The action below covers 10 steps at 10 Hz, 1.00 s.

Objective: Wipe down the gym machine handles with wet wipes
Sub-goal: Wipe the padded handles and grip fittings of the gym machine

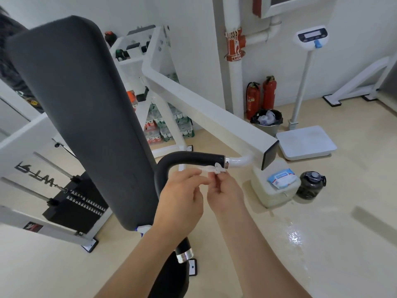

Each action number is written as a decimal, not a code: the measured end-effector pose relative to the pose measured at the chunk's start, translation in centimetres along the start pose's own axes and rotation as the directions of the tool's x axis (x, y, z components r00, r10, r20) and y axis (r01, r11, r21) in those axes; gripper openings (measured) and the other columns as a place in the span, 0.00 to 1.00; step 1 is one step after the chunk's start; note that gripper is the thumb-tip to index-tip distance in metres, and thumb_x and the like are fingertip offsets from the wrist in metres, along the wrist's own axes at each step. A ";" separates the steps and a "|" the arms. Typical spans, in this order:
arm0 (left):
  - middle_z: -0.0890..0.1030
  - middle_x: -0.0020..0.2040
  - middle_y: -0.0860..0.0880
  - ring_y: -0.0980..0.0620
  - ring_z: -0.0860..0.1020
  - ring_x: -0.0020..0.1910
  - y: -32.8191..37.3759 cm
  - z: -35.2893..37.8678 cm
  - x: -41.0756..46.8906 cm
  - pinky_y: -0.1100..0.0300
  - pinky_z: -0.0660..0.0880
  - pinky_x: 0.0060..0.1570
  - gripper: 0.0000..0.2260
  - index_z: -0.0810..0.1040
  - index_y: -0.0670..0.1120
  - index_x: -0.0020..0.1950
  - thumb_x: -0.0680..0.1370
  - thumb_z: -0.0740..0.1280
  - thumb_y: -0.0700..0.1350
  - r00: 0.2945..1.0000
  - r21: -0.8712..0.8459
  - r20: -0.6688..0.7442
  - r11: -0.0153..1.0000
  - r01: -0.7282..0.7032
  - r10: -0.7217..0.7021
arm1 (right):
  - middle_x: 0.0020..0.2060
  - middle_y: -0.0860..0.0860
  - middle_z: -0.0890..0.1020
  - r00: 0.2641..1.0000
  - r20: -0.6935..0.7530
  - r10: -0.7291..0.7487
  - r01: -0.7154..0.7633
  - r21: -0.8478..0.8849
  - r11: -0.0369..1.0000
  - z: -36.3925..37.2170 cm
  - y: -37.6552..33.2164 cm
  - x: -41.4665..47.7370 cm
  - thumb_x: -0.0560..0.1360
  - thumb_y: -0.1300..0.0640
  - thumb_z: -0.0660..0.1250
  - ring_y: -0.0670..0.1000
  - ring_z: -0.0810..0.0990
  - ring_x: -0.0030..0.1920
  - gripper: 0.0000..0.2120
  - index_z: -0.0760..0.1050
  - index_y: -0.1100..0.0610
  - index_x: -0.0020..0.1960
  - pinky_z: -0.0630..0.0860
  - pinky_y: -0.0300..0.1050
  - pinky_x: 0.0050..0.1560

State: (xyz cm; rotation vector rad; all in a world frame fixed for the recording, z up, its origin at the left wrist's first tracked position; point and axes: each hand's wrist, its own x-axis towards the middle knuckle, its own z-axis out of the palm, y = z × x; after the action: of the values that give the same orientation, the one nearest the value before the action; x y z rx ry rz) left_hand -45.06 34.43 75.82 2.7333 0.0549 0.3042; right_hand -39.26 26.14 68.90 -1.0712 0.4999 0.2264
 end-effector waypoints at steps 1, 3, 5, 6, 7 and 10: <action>0.77 0.63 0.55 0.54 0.69 0.65 -0.3 -0.3 0.2 0.72 0.61 0.57 0.18 0.82 0.52 0.55 0.74 0.63 0.34 1.000 0.058 0.001 0.998 0.002 -0.002 | 0.41 0.54 0.78 0.995 0.080 0.065 -0.067 0.033 0.997 0.9 -0.2 0.5 0.79 0.55 0.59 0.31 0.72 0.39 0.11 0.77 0.60 0.46 0.70 0.29 0.41; 0.71 0.70 0.50 0.48 0.66 0.68 -2.7 -0.7 1.3 0.51 0.68 0.65 0.24 0.75 0.49 0.65 0.71 0.64 0.35 0.998 0.262 -0.062 0.964 0.036 -0.020 | 0.38 0.53 0.80 0.915 0.333 0.227 -0.399 0.673 0.622 1.1 -1.9 -0.7 0.77 0.71 0.59 0.47 0.80 0.39 0.09 0.77 0.64 0.47 0.81 0.38 0.40; 0.73 0.68 0.49 0.49 0.68 0.67 -3.3 0.0 0.5 0.50 0.70 0.66 0.24 0.76 0.46 0.64 0.69 0.64 0.32 0.989 0.169 -0.147 0.984 0.056 -0.031 | 0.37 0.48 0.77 0.873 0.351 0.339 -0.479 0.480 0.735 3.5 -1.6 -1.0 0.77 0.69 0.61 0.46 0.74 0.40 0.10 0.75 0.57 0.43 0.64 0.35 0.35; 0.74 0.67 0.50 0.50 0.68 0.66 -3.7 0.1 0.4 0.57 0.66 0.67 0.24 0.76 0.45 0.65 0.70 0.64 0.31 0.975 0.132 -0.213 0.987 0.087 -0.057 | 0.37 0.49 0.75 0.885 0.318 0.341 -0.455 0.431 0.779 4.0 -1.5 -0.5 0.77 0.71 0.58 0.46 0.72 0.37 0.12 0.75 0.58 0.43 0.62 0.36 0.33; 0.74 0.67 0.51 0.52 0.67 0.66 -3.7 0.0 0.3 0.67 0.58 0.67 0.24 0.75 0.45 0.66 0.71 0.65 0.31 0.963 0.094 -0.252 0.988 0.126 -0.099 | 0.36 0.50 0.75 0.874 0.345 0.341 -0.454 0.334 0.826 4.7 -1.0 -0.3 0.77 0.71 0.57 0.45 0.71 0.35 0.12 0.75 0.58 0.45 0.62 0.35 0.31; 0.71 0.63 0.61 0.62 0.64 0.66 -4.0 -1.4 -0.8 0.77 0.55 0.61 0.26 0.68 0.53 0.70 0.75 0.65 0.35 0.936 -0.173 -0.207 0.953 0.250 -0.283 | 0.35 0.50 0.74 0.894 0.357 0.271 -0.235 -0.141 0.962 6.6 -1.3 -0.2 0.75 0.70 0.60 0.45 0.68 0.31 0.10 0.74 0.57 0.44 0.60 0.36 0.26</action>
State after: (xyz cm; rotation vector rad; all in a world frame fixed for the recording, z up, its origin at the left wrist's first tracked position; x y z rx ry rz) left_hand -46.12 38.59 75.35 2.4952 0.4475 0.5216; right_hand -37.09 31.36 72.55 -1.0215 0.2833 0.6793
